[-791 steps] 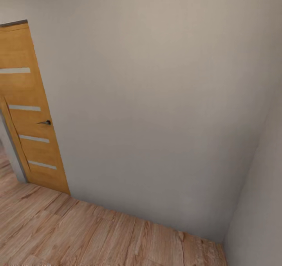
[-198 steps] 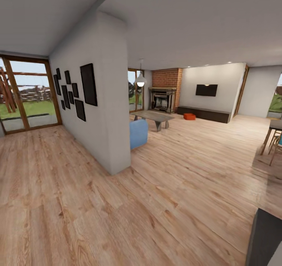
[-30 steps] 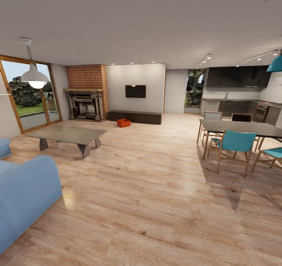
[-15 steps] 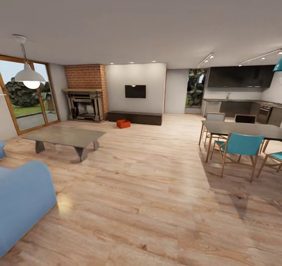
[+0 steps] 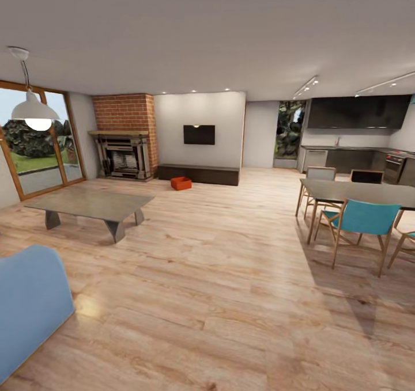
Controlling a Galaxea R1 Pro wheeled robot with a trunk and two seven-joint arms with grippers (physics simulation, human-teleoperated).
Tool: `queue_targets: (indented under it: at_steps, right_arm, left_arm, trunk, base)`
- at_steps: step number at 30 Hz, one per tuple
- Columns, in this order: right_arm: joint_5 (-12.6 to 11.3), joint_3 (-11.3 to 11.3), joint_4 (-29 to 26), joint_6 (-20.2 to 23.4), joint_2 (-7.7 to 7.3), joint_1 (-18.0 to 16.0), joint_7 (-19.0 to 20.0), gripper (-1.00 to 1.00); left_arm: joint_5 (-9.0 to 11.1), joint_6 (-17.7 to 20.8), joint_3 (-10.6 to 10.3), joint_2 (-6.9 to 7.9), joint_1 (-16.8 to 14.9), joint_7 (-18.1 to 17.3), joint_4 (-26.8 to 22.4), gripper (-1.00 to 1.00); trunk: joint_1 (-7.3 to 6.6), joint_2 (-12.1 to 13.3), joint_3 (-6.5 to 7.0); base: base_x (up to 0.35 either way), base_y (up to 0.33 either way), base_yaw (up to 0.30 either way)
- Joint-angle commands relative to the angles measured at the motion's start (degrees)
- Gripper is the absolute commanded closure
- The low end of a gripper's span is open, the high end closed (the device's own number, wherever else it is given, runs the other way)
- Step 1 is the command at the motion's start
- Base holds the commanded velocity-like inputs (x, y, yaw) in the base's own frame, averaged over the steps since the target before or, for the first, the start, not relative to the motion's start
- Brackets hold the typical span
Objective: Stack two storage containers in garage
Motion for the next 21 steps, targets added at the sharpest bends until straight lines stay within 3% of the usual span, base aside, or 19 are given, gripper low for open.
queue_targets:
  at_steps: [1,21]
  right_arm:
    - [-0.4,0.5,0.2,-0.3,0.02,-0.1,-0.1,-1.0]
    - [-0.4,0.5,0.2,-0.3,0.0,0.0,-0.1,-1.0]
  left_arm:
    - [0.4,-0.2,-0.3,-0.01,0.0,0.1,0.0,-1.0]
    - [0.4,-0.2,-0.4,-0.01,0.0,0.1,0.0,-1.0]
  trunk:
    - [0.04,-0.1,-0.08]
    - [0.04,-0.1,-0.08]
  base:
    - [0.322,0.0,0.0]
    - [0.322,0.0,0.0]
